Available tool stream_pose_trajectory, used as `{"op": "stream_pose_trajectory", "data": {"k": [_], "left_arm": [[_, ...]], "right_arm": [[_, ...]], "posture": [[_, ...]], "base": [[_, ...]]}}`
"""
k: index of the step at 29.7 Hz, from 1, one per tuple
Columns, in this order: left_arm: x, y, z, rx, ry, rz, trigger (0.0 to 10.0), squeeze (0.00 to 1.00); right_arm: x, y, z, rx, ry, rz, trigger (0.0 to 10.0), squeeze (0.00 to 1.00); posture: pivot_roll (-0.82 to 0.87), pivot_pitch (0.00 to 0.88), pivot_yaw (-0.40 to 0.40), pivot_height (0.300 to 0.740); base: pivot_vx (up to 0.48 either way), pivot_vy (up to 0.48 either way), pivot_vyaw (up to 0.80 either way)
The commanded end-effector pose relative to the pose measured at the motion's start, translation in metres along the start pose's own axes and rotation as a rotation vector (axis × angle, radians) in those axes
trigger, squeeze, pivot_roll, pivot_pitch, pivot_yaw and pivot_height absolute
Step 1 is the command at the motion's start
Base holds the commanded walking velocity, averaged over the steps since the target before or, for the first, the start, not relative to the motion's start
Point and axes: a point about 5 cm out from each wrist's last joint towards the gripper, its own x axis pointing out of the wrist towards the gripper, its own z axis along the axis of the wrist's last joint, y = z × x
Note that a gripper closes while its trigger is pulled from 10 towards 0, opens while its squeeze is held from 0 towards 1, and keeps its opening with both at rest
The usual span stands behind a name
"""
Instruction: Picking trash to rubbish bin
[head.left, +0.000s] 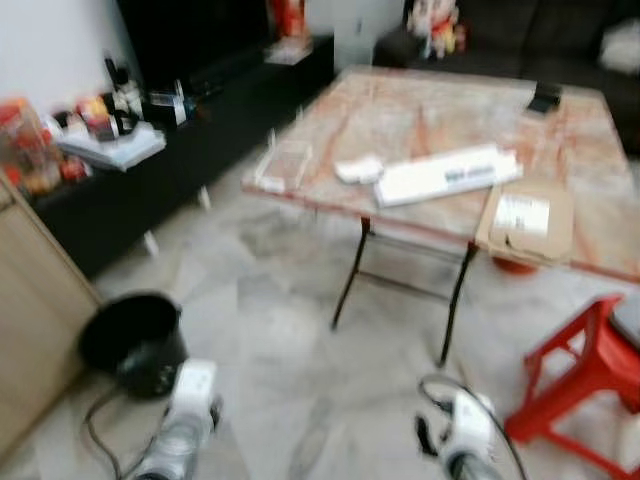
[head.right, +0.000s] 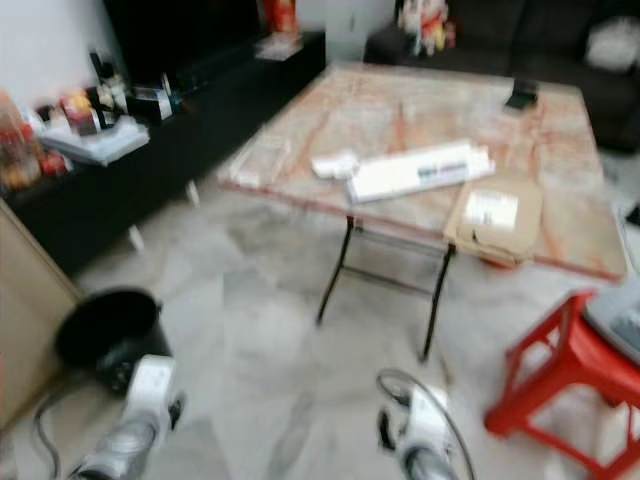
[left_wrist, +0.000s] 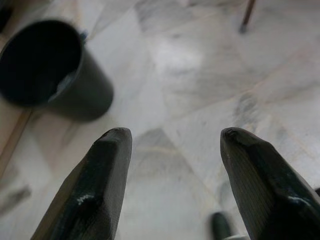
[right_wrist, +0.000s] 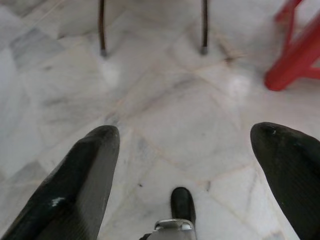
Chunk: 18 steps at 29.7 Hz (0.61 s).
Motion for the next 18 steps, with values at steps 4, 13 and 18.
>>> {"op": "stream_pose_trajectory", "data": {"k": [4, 13, 18], "left_arm": [[0.002, -0.001, 0.009, 0.042, -0.027, -0.042, 10.0, 0.00], [0.007, -0.026, 0.065, 0.089, -0.246, -0.114, 10.0, 0.00], [0.003, -0.031, 0.113, 0.022, -0.457, -0.082, 10.0, 0.00]], "right_arm": [[0.003, 0.016, 0.009, 0.007, -0.033, 0.038, 10.0, 0.00], [0.008, 0.039, 0.052, -0.055, -0.207, 0.132, 10.0, 0.00], [0.008, 0.057, 0.098, -0.073, -0.397, 0.181, 10.0, 0.00]], "posture": [[-0.08, 0.001, -0.002, 0.740], [-0.08, 0.002, 0.003, 0.740], [-0.09, 0.001, 0.003, 0.740]], "base": [[0.000, 0.000, 0.00], [0.000, 0.000, 0.00], [0.000, 0.000, 0.00]]}}
